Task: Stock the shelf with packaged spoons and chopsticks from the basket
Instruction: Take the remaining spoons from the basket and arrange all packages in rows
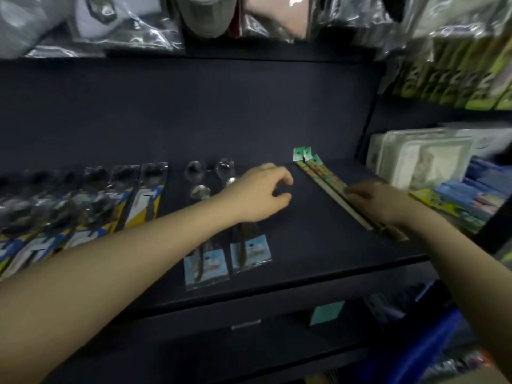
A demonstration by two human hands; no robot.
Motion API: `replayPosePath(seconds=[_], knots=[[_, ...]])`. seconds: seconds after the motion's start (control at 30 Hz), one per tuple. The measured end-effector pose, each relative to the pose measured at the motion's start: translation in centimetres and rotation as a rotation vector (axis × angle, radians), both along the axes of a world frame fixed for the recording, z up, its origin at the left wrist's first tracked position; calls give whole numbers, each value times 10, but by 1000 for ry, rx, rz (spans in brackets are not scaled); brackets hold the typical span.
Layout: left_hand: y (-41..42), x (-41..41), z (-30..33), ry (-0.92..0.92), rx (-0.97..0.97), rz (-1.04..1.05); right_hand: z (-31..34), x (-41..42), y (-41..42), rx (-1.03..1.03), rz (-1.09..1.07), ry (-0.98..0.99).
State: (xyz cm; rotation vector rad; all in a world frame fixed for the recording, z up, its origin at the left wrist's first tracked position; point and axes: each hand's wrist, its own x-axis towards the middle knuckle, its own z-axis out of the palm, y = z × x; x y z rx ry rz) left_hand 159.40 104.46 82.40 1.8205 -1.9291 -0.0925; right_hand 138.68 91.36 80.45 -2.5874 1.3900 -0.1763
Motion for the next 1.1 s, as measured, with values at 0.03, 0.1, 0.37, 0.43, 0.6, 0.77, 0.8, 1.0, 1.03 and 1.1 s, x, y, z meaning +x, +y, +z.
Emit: replayPosePath(seconds=[0.03, 0.1, 0.37, 0.43, 0.6, 0.77, 0.8, 1.0, 1.03, 1.1], knots=[[-10, -11, -2, -33, 65, -22, -2, -6, 5, -3, 39, 18], [-31, -31, -7, -98, 207, -51, -7, -12, 10, -58, 107, 27], [-83, -76, -28, -127, 422, -97, -23, -18, 0, -79, 143, -21], [-84, -77, -30, -117, 405, -106, -26, -19, -5, -97, 135, 22], [-71, -73, -39, -122, 416, -131, -25, -13, -16, -136, 59, 60], [-79, -70, -41, -101, 400, -51, -15, -10, -30, -110, 36, 84], [-82, -70, -41, -99, 405, -22, -13, -15, -32, -116, 63, 45], [-103, -78, -36, -132, 452, -23, -21, -47, -15, -29, 282, -50], [-106, -80, -36, -136, 455, -37, -23, -49, -15, 0, 284, -38], [-111, -83, -37, -138, 455, -69, -25, -53, -17, 33, 258, -31]])
